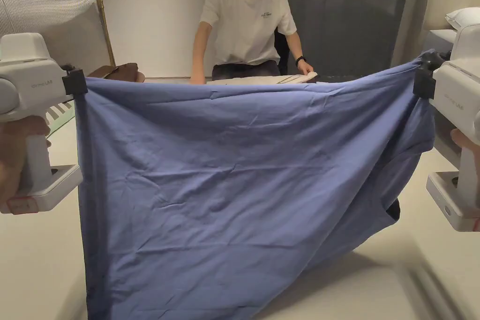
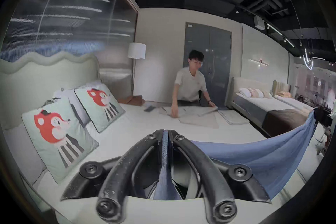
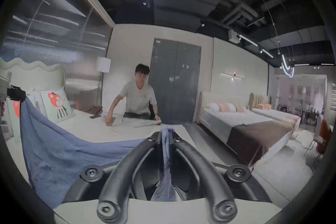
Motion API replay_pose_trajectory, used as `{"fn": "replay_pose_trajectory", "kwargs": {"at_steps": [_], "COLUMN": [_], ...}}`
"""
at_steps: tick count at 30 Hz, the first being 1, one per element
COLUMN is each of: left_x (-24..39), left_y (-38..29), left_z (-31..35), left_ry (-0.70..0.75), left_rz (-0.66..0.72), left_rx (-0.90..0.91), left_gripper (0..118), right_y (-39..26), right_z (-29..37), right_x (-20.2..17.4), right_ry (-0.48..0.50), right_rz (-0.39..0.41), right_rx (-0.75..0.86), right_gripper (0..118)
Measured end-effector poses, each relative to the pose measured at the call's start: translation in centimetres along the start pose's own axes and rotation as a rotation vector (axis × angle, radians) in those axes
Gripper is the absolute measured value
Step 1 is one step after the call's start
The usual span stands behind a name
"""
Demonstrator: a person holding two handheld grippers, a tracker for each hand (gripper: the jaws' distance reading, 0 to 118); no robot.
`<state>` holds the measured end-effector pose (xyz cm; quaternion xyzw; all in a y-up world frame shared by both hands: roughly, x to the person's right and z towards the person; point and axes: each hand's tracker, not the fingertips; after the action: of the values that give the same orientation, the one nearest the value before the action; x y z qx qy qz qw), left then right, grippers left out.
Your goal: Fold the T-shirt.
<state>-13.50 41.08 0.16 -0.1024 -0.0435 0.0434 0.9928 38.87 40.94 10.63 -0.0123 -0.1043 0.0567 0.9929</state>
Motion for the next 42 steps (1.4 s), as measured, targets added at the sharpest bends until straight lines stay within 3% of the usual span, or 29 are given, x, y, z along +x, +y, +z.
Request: {"fn": "replay_pose_trajectory", "kwargs": {"at_steps": [12,19,25,32,42], "left_x": [1.7,2.6,1.7,1.2,-0.6], "left_y": [7.8,8.6,3.6,-6.2,-18.5], "left_z": [-5.5,-8.4,-11.8,-15.8,-14.3], "left_ry": [0.121,0.162,0.18,0.199,0.174], "left_rz": [-0.031,-0.048,-0.051,-0.063,-0.046], "left_rx": [0.175,0.228,0.149,-0.035,-0.23], "left_gripper": [2,2,2,2,2], "right_y": [7.2,8.9,3.1,-7.1,-19.5], "right_z": [-9.8,-13.2,-16.0,-18.1,-13.4], "right_x": [-1.8,-2.2,-2.8,-3.8,-3.6], "right_ry": [-0.025,-0.023,-0.008,0.048,0.064], "right_rz": [0.044,0.044,0.036,-0.002,-0.092], "right_rx": [0.169,0.221,0.154,-0.045,-0.278], "right_gripper": [6,6,6,6,6]}}
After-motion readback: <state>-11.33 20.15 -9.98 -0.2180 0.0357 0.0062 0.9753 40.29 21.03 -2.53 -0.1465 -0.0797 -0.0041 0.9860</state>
